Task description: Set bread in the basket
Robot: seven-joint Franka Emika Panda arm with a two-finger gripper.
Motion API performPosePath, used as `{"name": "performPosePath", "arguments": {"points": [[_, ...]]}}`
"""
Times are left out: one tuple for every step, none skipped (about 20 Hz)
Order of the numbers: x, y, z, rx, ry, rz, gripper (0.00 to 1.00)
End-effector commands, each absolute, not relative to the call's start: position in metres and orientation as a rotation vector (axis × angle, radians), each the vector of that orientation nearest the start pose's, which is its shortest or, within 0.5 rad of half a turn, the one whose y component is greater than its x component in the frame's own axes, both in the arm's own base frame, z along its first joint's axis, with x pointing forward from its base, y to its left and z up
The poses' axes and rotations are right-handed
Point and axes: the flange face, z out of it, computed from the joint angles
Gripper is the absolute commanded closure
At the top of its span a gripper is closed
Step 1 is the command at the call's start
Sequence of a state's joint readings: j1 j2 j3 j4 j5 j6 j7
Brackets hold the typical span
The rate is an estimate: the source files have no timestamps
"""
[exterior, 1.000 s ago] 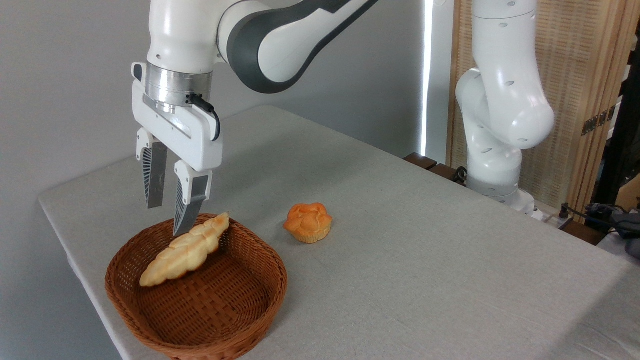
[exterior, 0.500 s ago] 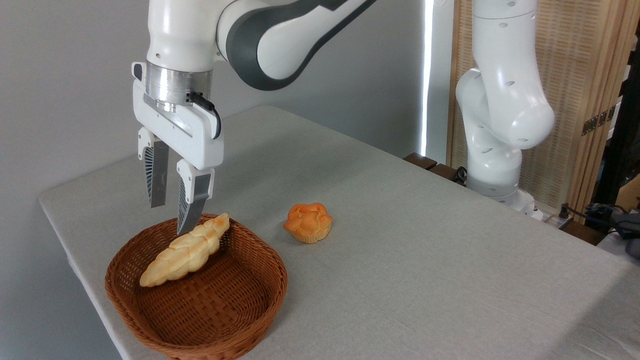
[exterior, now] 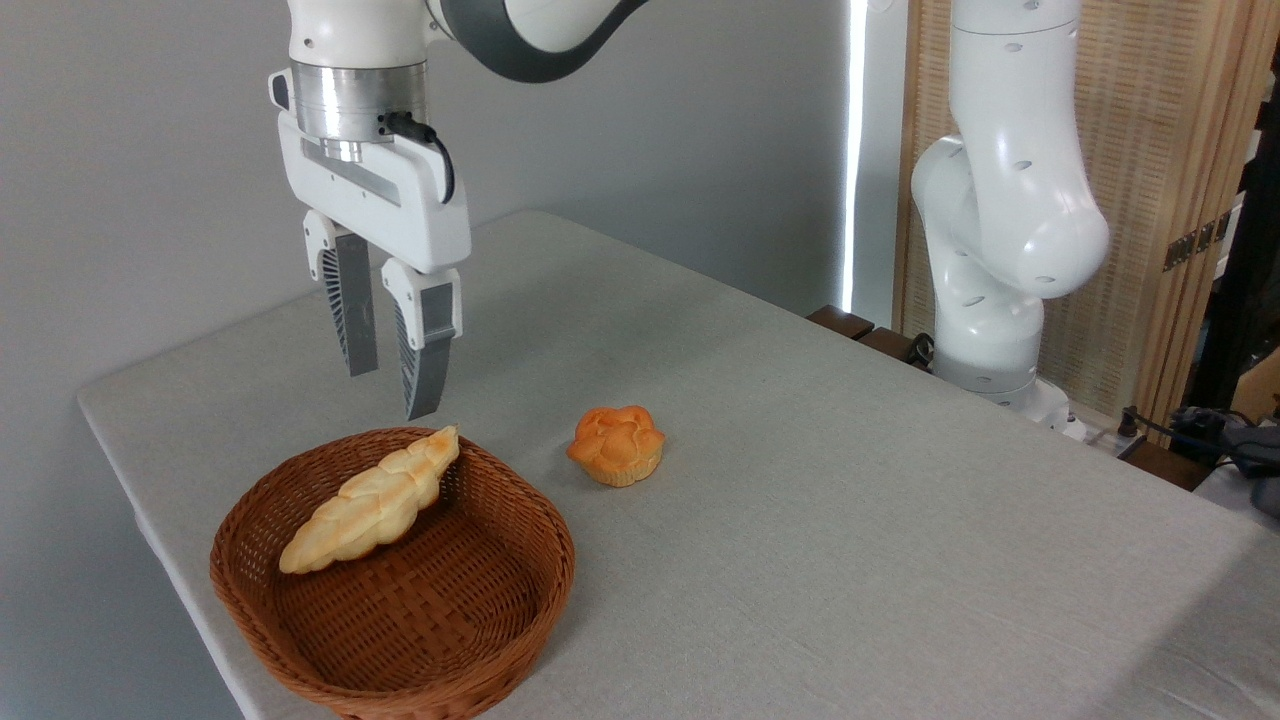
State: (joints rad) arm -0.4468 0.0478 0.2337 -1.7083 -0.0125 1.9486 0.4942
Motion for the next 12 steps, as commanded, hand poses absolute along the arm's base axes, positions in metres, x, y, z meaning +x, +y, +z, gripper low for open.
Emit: {"name": "performPosePath", "arguments": {"points": [[0.576,-0.118,0.578,-2.926,1.047,-0.201,0.0],[0.576,-0.117,0.58,-2.925,1.05,-0.206,0.0],[0.576,-0.117,0.58,-2.927,1.047,-0.209,0.0],[0.576,-0.117,0.581,-2.93,1.047,-0.214,0.0],[0.576,-0.117,0.581,-2.936,1.045,-0.216,0.0],[0.576,-0.116,0.581,-2.945,1.043,-0.218,0.0],[0.578,-0.109,0.583,-2.961,1.02,-0.226,0.0],[0.581,-0.096,0.588,-2.97,0.982,-0.241,0.0],[0.582,-0.091,0.591,-2.973,0.97,-0.248,0.0],[0.582,-0.088,0.595,-2.975,0.958,-0.263,0.0],[0.582,-0.087,0.595,-2.976,0.956,-0.263,0.0],[0.582,-0.08,0.597,-2.987,0.937,-0.267,0.0]]}}
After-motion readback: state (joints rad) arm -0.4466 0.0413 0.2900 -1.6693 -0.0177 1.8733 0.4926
